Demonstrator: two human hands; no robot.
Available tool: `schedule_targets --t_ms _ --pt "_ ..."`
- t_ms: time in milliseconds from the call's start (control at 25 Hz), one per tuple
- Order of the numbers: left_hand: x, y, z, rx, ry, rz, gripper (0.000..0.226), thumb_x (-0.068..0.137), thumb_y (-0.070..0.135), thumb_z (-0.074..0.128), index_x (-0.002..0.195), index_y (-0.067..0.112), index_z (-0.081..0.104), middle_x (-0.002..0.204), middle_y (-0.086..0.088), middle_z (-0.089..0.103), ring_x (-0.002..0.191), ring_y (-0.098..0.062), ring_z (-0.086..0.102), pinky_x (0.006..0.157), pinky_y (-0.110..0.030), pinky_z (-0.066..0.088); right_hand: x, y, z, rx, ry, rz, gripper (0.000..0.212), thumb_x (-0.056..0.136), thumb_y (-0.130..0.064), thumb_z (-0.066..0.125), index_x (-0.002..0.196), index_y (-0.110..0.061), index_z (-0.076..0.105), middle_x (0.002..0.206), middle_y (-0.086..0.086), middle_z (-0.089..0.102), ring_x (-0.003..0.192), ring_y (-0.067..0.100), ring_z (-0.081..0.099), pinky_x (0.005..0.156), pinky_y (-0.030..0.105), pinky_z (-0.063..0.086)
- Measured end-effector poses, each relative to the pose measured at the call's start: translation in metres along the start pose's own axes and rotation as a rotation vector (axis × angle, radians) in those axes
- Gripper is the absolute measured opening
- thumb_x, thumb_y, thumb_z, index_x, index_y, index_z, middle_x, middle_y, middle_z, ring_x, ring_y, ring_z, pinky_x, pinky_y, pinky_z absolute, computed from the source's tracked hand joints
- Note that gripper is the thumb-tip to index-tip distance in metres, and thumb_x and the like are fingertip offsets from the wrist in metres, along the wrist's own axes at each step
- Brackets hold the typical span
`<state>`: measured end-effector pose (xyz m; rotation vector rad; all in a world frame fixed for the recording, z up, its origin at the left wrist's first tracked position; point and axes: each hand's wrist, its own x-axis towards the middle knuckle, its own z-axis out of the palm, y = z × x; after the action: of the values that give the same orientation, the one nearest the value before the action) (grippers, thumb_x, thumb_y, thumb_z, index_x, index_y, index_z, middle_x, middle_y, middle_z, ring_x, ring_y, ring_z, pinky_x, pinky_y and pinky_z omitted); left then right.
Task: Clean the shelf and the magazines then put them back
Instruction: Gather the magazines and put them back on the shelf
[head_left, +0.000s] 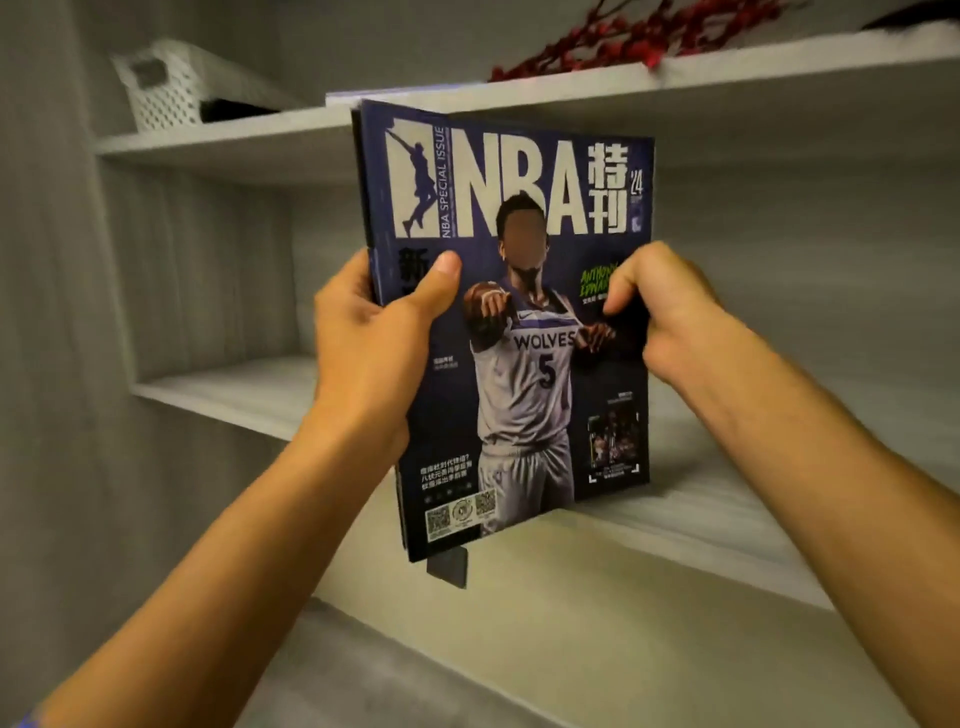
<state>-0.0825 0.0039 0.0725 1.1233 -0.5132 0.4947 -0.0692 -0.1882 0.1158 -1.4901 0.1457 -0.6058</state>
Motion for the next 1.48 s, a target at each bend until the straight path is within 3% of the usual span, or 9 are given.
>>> schedule_targets --t_ms 280,400,480,600,760,960,1160,1360,1480 --pt "0.058 -0.045 0.007 0.072 0.128 0.045 0.018 0.089 0.018 0.068 0.107 0.021 0.067 0.093 0.005 0.075 0.088 -0.013 0.071 0.085 -0.043 0.058 0.079 0.015 0.053 -0.027 0.035 -0.073 0.017 0.066 0.003 0.051 0.078 -0.008 0.055 0.082 0.002 0.057 0.08 0.022 0.055 0.062 0.025 0.044" --pt "0.077 -0.069 0.009 0.157 0.172 0.087 0.009 0.085 0.032 0.069 0.094 0.034 0.066 0.087 0.01 0.074 0.084 -0.013 0.071 0.084 -0.046 0.056 0.118 0.054 0.063 -0.336 0.072 -0.168 0.043 0.084 -0.03 0.063 0.122 -0.019 0.046 0.114 0.002 0.055 0.099 0.023 0.057 0.08 0.034 0.05" --pt "0.09 -0.082 0.013 0.197 0.207 0.104 0.006 0.084 0.036 0.068 0.089 0.036 0.065 0.085 0.011 0.073 0.081 -0.012 0.07 0.083 -0.045 0.056 0.131 0.091 0.066 -0.642 0.071 -0.11 0.044 0.082 -0.047 0.065 0.115 -0.021 0.048 0.121 0.007 0.057 0.104 0.032 0.059 0.089 0.044 0.051" --pt "0.103 -0.096 0.022 0.328 0.239 0.138 0.006 0.088 0.035 0.066 0.091 0.031 0.064 0.085 0.01 0.071 0.078 -0.006 0.067 0.078 -0.033 0.056 0.13 0.141 0.073 -0.604 -0.174 0.025 0.008 0.091 -0.026 0.055 0.094 -0.019 0.057 0.111 0.018 0.066 0.092 0.031 0.063 0.086 0.048 0.054" --pt "0.121 -0.119 0.039 0.456 0.217 0.169 0.018 0.091 0.032 0.064 0.1 0.017 0.066 0.087 0.006 0.071 0.069 -0.002 0.06 0.062 -0.007 0.047 0.122 0.149 0.079 -0.463 -0.342 0.122 0.045 0.085 -0.005 0.053 0.129 -0.017 0.052 0.119 0.006 0.062 0.102 0.024 0.058 0.082 0.036 0.052" --pt "0.141 -0.141 0.055 0.461 0.296 0.106 0.03 0.093 0.035 0.059 0.118 0.018 0.061 0.11 0.002 0.07 0.101 -0.014 0.065 0.09 -0.033 0.052 0.117 0.141 0.082 -0.343 -0.336 0.056 0.08 0.083 0.006 0.054 0.149 -0.024 0.022 0.14 0.006 0.048 0.123 0.027 0.046 0.091 0.035 0.044" --pt "0.139 -0.142 0.055 0.295 0.265 0.099 0.024 0.091 0.031 0.064 0.113 0.023 0.058 0.105 0.003 0.07 0.097 -0.01 0.066 0.093 -0.037 0.054 0.124 0.145 0.084 -0.248 -0.177 -0.128 0.07 0.09 -0.011 0.054 0.147 -0.041 0.028 0.146 -0.002 0.045 0.133 0.024 0.042 0.106 0.042 0.041" --pt "0.106 -0.131 0.031 0.698 0.01 0.217 0.081 0.092 0.012 0.056 0.153 0.033 0.006 0.144 -0.001 0.047 0.119 -0.012 0.053 0.1 -0.032 0.046 0.132 0.154 0.084 -0.336 -0.254 -0.11 0.064 0.096 -0.028 0.054 0.15 -0.041 0.022 0.154 -0.002 0.034 0.14 0.025 0.034 0.112 0.047 0.034" --pt "0.077 -0.14 -0.001 1.113 -0.179 0.135 0.081 0.099 0.027 0.046 0.15 0.035 -0.016 0.119 -0.011 0.065 0.094 -0.03 0.067 0.083 -0.048 0.055 0.136 0.157 0.086 -0.324 -0.296 -0.131 0.061 0.098 -0.03 0.048 0.151 -0.042 0.018 0.156 -0.003 0.03 0.141 0.024 0.031 0.114 0.049 0.03"
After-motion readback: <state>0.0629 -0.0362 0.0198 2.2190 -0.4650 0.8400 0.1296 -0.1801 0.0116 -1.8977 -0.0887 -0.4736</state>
